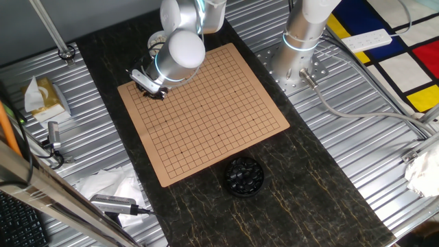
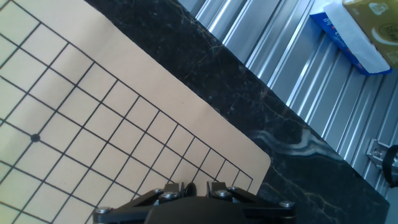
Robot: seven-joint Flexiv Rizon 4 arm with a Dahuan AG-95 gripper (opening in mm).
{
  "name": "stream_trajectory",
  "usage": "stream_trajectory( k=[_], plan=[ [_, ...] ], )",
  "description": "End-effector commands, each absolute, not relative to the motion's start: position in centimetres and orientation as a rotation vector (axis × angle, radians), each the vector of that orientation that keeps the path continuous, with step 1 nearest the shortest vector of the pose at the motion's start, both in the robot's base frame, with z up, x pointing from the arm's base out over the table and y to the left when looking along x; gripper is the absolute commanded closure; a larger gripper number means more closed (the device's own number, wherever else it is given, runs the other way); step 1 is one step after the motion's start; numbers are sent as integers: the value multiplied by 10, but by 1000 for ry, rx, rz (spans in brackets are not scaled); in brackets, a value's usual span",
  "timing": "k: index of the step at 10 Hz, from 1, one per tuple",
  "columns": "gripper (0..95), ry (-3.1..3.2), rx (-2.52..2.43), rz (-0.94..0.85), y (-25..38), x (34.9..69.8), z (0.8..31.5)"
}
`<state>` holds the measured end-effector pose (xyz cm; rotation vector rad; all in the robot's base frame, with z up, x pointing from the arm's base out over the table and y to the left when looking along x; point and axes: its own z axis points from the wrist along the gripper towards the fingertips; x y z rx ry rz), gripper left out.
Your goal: Play the first move as black on the 3-4 point in the upper right corner of the Go board
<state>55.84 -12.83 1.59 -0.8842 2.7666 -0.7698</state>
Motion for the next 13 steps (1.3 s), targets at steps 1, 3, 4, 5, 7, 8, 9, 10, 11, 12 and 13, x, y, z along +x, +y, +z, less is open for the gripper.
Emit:
stream_trajectory(
  k=[1,3,4,5,7,8,9,10,11,12,13],
  plan=[
    [760,2766,-887,-769,-128,559,16],
    [760,2765,-890,-766,-128,559,16],
    [760,2766,-889,-763,-128,559,16],
    [760,2765,-889,-762,-128,559,16],
    [760,2765,-891,-760,-128,559,16],
    [760,2765,-890,-759,-128,559,16],
    [760,2766,-890,-759,-128,559,16],
    [760,2766,-890,-757,-128,559,16],
    [760,2766,-889,-754,-127,559,16],
    [760,2767,-888,-750,-127,559,16],
    [760,2768,-889,-750,-127,559,17]
  ],
)
